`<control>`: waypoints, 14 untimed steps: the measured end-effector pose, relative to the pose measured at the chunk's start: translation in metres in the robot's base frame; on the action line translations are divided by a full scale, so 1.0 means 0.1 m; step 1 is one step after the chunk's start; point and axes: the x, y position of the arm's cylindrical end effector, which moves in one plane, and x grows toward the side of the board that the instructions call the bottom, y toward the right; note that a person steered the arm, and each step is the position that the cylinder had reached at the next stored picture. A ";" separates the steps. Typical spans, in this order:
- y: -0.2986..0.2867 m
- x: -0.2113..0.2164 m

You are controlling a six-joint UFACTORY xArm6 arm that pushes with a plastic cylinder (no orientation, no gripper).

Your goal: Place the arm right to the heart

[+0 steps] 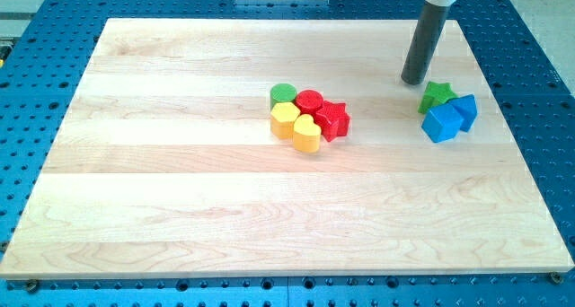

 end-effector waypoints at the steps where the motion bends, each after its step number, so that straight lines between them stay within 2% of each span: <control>1: 0.00 0.06; 2: -0.13 0.33; 3: -0.50 0.60; 4: -0.86 1.19; 5: -1.35 1.14; 6: -1.52 0.74; 8: -1.46 0.44; 9: -1.44 0.07; 10: -1.26 0.18; 12: -1.78 0.32; 14: -1.16 0.86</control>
